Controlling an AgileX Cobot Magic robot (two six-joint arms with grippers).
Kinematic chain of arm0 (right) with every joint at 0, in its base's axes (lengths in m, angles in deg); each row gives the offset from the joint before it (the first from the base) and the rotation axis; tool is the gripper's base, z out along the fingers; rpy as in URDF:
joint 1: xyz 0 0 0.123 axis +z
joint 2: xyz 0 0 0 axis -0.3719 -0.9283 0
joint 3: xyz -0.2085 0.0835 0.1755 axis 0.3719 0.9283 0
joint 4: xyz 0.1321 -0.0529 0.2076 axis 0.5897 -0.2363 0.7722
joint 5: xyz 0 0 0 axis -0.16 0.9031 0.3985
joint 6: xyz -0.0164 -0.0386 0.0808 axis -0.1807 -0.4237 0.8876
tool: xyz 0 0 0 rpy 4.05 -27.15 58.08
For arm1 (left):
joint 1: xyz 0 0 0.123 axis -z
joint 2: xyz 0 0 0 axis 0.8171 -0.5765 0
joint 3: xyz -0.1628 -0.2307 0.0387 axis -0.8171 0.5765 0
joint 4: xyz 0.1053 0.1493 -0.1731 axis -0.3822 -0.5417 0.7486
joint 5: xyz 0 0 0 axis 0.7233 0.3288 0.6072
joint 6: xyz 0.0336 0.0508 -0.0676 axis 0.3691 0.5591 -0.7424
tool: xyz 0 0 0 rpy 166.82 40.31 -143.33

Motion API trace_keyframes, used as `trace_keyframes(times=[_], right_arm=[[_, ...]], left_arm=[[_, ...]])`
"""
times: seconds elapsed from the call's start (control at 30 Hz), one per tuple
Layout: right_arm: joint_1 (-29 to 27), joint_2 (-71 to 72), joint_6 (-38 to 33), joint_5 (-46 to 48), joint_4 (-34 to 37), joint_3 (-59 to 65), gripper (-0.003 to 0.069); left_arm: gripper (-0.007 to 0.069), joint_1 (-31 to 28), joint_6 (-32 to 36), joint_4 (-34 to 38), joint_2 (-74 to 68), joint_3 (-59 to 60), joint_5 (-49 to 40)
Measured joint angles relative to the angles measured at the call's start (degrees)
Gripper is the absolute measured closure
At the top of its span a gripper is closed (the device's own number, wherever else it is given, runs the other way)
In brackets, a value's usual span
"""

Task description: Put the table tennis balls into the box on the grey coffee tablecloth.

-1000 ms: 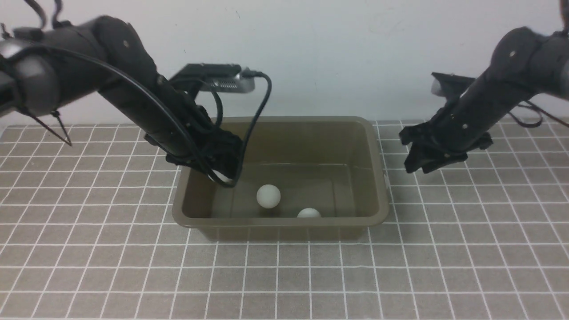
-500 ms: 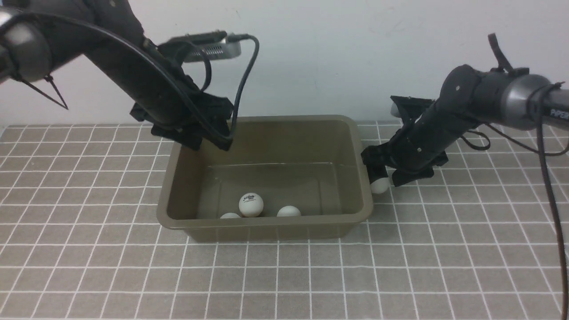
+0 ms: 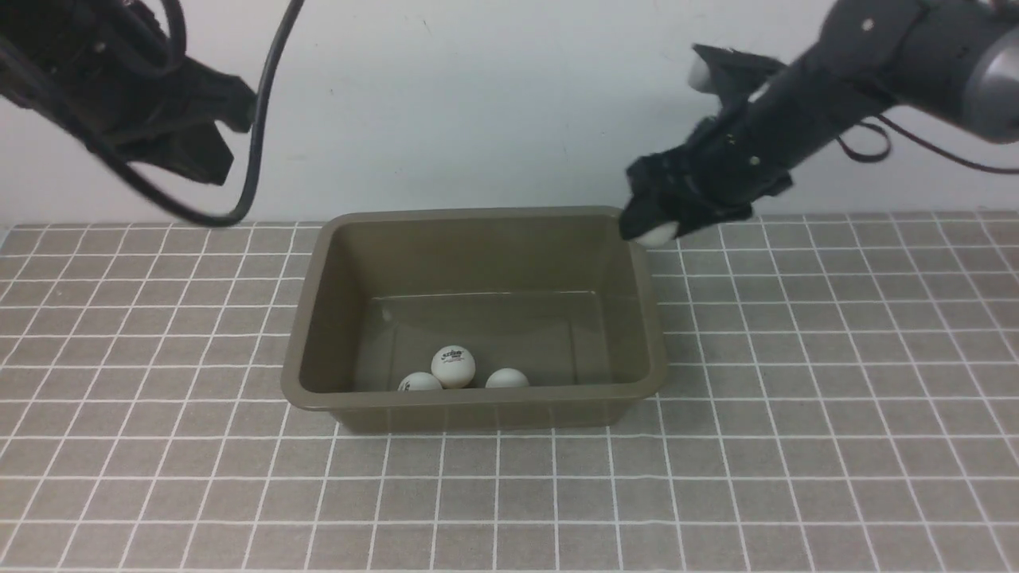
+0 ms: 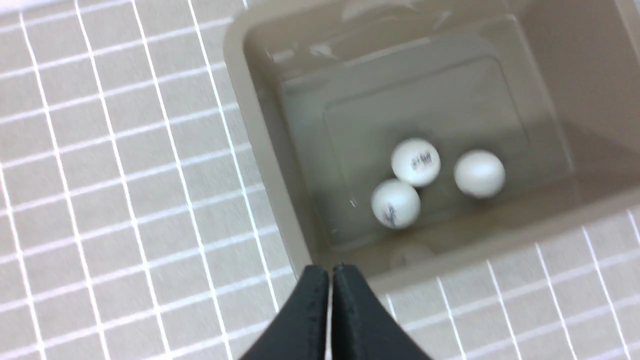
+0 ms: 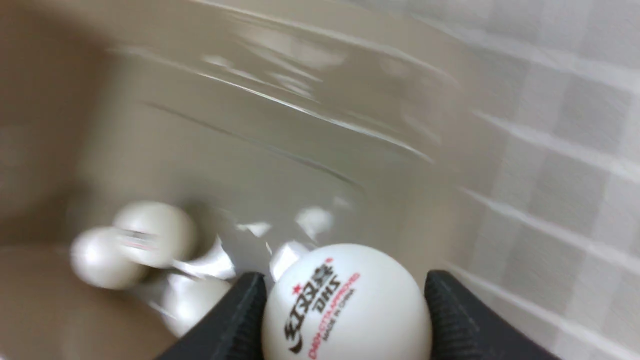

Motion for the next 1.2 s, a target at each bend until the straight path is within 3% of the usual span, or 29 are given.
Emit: trace_keyframes(times=[0.13,0.17,0.27,0.4,0.47,0.6,0.63,0.67,0.73,0.87,0.97,1.0,1.2], right_arm=[[5.26,-3.53,0.89,-0.59,-0.01,-2.04,0.0271],[6.1,-4.88,1.53,-0.34,-1.02,-2.74,0.0233],[6.9,-8.49,4.34,3.86,-8.22,-5.59,0.0101],[6.8,-8.13,6.26,10.43,-16.03,-9.56,0.0069],[6.8,-5.31,8.13,11.56,-21.5,-11.78,0.0123],[6.77,6.9,12.47,12.01,-27.82,-12.23,0.0391],[6.77,9.47,13.12,12.01,-28.18,-11.94,0.0424],[6.73,14.94,14.71,12.01,-28.54,-10.77,0.0535],[6.73,24.67,16.33,12.01,-28.59,-7.43,0.0625],[6.71,45.61,18.28,10.0,-28.59,7.71,0.0669],[6.71,59.16,19.89,0.85,-28.66,21.73,0.0671],[6.71,68.88,20.63,-6.31,-28.77,32.46,0.0672],[6.5,103.7,23.32,-35.48,-32.04,64.66,0.0673]], left_arm=[[0.0629,0.0,0.0,1.45,4.82,10.01,4.28],[0.0629,0.0,0.0,1.68,6.05,13.04,5.59],[0.0629,0.0,0.0,2.06,10.27,21.75,9.22],[0.0629,0.0,0.0,2.06,13.45,25.31,11.24],[0.0629,0.0,0.0,2.25,15.16,25.99,12.45],[0.0629,-0.06,0.0,2.29,17.68,26.06,14.73],[0.0629,-0.06,0.0,2.29,17.95,26.06,14.81],[0.0629,-0.06,0.0,2.31,18.57,26.06,14.96],[0.0629,-0.06,0.0,2.43,19.03,26.11,14.96],[0.0629,-0.06,0.3,3.67,19.19,26.17,15.01],[0.0629,-0.06,0.44,4.75,19.19,26.17,15.09],[0.0629,-0.06,0.48,5.62,19.19,26.17,15.64],[0.0629,-0.06,2.62,8.12,19.19,26.17,18.87]])
